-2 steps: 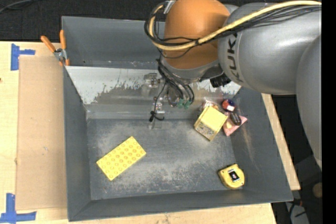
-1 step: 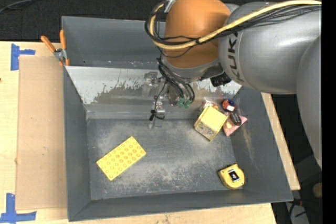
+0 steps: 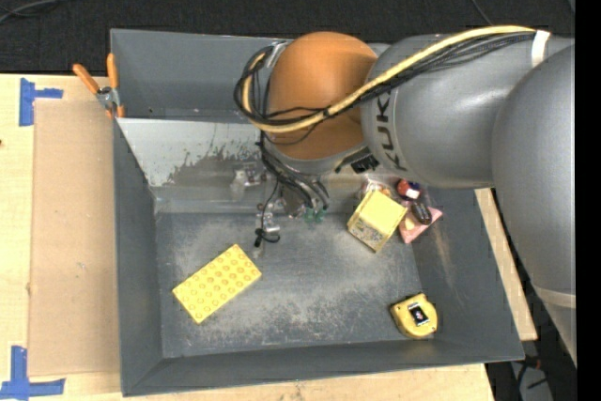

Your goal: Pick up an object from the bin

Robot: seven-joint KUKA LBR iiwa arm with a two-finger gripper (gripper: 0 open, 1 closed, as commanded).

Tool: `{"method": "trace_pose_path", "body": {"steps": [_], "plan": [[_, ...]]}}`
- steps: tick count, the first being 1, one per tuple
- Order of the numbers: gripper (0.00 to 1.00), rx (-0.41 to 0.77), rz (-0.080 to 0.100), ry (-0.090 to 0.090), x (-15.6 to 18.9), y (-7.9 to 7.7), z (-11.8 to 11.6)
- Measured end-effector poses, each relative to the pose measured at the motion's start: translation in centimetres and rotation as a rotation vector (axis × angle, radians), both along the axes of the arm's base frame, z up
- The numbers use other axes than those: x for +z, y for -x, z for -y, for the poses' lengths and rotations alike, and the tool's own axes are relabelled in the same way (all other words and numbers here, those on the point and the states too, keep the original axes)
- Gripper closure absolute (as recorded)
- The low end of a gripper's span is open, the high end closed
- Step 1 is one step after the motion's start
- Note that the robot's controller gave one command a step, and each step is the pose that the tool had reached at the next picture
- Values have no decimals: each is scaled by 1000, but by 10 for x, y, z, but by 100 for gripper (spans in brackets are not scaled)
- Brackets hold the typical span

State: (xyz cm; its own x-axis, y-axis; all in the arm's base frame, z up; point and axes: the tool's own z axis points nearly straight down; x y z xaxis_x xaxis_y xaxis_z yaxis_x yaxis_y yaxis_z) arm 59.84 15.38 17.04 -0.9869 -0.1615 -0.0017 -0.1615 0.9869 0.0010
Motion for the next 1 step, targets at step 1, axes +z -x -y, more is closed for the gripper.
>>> {"method": "trace_pose_path", "body": {"steps": [1], "plan": [[0,230,0,1,-12,42,-35]]}}
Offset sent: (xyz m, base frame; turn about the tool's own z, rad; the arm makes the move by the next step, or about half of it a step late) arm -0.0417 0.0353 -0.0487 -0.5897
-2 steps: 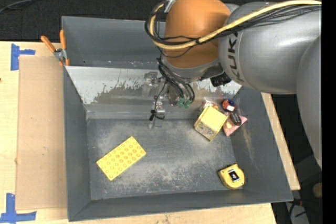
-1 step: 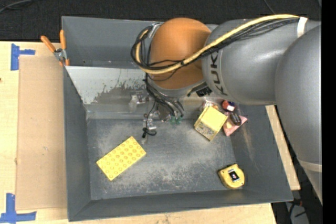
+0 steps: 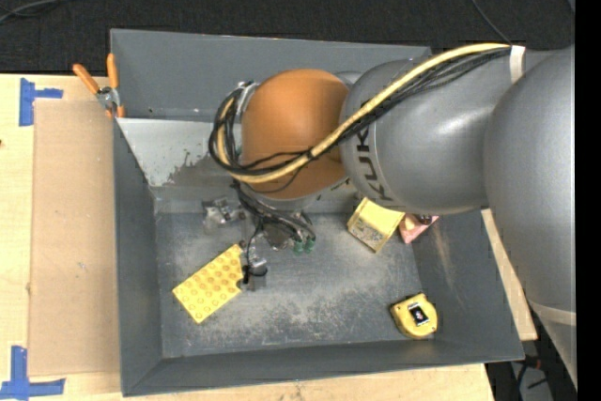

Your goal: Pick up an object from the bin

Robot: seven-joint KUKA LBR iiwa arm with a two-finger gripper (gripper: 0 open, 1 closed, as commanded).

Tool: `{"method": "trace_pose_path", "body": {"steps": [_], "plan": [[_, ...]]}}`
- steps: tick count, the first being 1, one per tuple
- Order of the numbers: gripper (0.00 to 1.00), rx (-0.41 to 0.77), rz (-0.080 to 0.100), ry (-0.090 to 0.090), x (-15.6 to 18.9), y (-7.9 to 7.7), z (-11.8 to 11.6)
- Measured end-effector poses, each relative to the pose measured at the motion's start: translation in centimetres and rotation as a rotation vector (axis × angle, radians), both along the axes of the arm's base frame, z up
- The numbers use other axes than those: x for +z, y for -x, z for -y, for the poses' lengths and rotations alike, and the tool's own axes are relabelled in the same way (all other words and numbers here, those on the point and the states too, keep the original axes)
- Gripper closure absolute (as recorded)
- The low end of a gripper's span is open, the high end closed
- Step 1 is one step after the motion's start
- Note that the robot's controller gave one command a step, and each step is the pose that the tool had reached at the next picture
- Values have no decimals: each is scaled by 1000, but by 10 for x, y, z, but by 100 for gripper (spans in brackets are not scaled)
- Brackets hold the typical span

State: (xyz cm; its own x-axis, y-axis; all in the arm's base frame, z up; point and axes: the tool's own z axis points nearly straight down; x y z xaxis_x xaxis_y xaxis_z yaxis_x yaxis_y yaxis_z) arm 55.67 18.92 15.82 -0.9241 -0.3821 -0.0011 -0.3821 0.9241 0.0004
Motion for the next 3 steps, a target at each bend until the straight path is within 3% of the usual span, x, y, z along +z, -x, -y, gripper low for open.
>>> {"method": "trace_pose_path", "body": {"steps": [1,2,3], "plan": [[0,248,0,1,-23,1,-2],[0,405,-1,-3,-90,-3,-13],[100,563,10,-4,-88,-10,-3]]}}
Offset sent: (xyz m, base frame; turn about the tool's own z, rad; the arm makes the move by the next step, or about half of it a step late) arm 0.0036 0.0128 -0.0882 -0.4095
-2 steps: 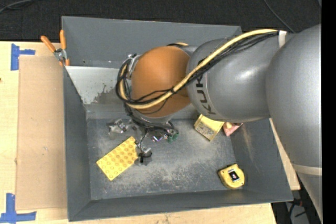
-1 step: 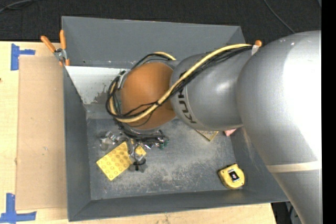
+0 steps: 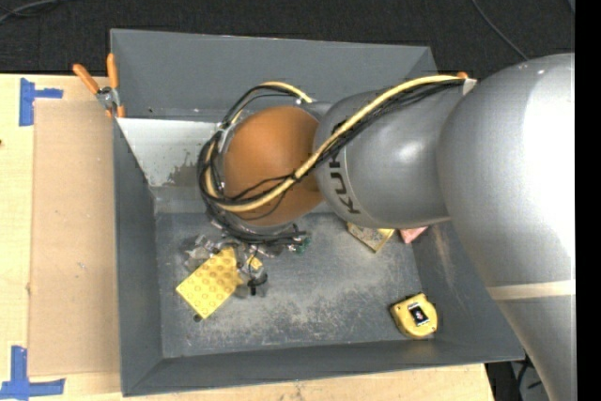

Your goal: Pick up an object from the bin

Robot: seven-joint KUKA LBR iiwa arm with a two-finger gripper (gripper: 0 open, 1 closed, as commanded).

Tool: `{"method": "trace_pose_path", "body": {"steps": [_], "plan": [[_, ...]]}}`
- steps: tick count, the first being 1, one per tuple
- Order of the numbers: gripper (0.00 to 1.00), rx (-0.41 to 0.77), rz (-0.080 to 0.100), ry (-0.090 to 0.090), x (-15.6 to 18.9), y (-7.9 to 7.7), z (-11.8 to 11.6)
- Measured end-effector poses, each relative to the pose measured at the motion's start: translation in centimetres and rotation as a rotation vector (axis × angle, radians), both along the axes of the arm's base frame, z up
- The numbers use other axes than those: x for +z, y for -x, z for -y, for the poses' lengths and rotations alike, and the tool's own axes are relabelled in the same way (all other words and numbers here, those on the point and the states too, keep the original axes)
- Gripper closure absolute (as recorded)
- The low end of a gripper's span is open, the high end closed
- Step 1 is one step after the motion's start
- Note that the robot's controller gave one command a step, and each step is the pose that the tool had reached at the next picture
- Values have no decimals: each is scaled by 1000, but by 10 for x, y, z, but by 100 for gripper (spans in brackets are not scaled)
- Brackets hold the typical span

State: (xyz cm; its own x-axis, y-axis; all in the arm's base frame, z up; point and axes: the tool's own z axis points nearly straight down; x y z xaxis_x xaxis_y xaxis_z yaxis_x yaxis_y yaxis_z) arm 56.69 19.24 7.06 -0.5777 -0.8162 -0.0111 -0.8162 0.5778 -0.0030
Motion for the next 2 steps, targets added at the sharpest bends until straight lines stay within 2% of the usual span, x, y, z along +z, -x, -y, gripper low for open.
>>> {"method": "trace_pose_path", "body": {"steps": [1,2], "plan": [[100,-1,0,-1,1,0,0],[100,-4,-3,0,24,1,0]]}}
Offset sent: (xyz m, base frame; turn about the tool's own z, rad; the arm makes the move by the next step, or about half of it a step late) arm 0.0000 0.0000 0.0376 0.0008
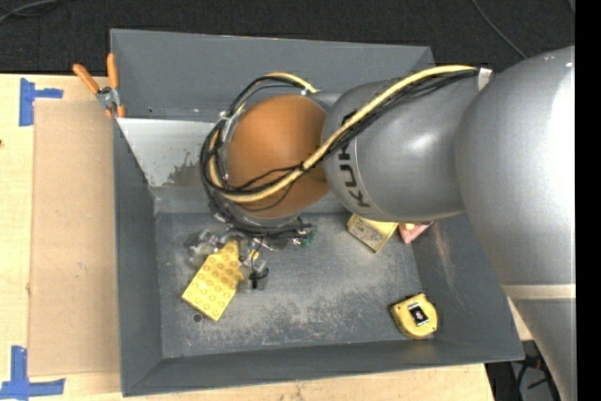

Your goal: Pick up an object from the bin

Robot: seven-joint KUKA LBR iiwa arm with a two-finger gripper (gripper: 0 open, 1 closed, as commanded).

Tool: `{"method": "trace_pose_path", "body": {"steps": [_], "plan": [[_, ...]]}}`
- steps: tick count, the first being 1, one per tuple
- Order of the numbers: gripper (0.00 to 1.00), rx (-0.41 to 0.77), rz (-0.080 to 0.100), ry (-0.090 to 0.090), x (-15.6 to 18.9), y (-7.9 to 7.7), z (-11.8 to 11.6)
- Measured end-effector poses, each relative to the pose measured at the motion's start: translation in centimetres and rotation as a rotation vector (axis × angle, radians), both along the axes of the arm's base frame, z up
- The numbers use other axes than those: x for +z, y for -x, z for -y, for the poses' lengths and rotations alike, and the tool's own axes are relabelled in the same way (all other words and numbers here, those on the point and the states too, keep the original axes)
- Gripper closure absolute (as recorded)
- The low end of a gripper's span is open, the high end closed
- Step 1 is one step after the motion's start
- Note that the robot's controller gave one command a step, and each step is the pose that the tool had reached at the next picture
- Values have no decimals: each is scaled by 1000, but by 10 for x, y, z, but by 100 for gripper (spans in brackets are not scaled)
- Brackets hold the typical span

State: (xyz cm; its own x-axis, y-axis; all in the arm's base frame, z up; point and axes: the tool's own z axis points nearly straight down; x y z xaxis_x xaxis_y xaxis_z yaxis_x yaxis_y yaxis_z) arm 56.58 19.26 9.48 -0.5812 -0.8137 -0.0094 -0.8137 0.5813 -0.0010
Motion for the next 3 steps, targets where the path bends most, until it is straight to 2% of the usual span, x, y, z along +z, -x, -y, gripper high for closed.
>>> {"method": "trace_pose_path", "body": {"steps": [3], "plan": [[100,-9,-2,-1,80,1,-2]]}}
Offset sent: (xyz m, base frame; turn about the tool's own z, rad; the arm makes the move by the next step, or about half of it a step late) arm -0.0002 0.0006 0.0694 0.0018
